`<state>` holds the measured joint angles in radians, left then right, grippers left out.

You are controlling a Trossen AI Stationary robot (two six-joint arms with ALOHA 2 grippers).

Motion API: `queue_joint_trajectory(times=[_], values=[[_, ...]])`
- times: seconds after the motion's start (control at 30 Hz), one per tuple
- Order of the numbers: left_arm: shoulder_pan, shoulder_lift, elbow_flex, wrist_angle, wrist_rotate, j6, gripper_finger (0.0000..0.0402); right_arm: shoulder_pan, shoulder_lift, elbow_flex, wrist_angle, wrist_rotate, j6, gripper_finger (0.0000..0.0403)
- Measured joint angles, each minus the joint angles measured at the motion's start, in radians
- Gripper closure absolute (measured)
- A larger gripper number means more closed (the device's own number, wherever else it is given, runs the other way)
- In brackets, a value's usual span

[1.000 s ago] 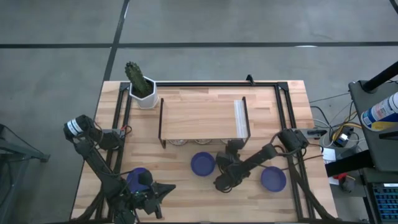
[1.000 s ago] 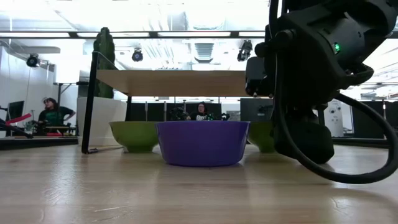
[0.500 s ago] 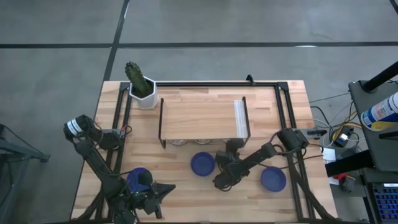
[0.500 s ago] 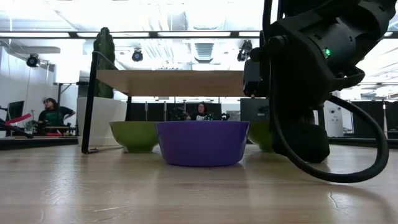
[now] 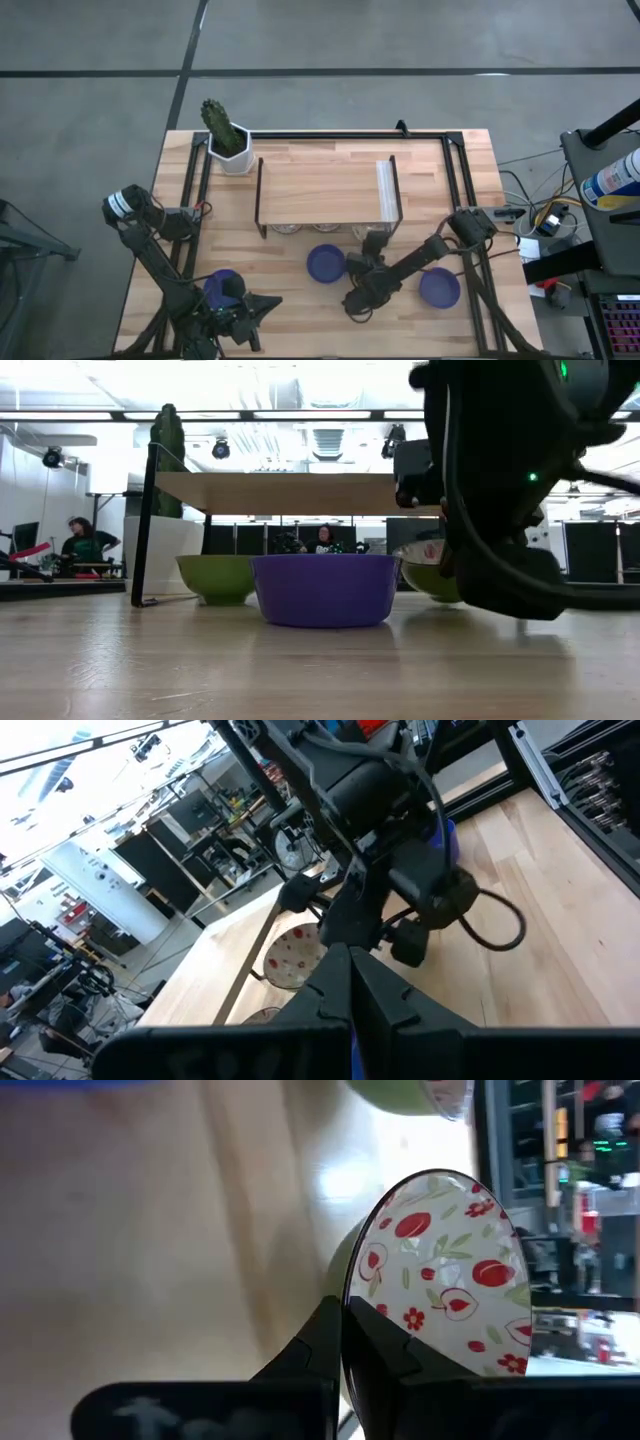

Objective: Pick & Place Mini bowls
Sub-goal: Put the right red and white bowl on the shelf

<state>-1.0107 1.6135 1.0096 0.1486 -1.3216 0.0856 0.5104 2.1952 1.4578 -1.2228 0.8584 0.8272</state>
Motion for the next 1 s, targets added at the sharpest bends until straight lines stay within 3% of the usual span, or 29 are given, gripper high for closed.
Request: queue_joint_trajectory(times=[0.67,1.0], values=[[0.000,0.000,0.000,0.001,0.000,0.001,0.0401,0.144,0.000,0.239,-0.077,-0.216,-0.075,0.0394],[0.000,0.000,0.000,0.000,0.000,0.001,0.0401,0.202,-0.001,0.396,-0.117,-0.259,-0.080,0.0394]])
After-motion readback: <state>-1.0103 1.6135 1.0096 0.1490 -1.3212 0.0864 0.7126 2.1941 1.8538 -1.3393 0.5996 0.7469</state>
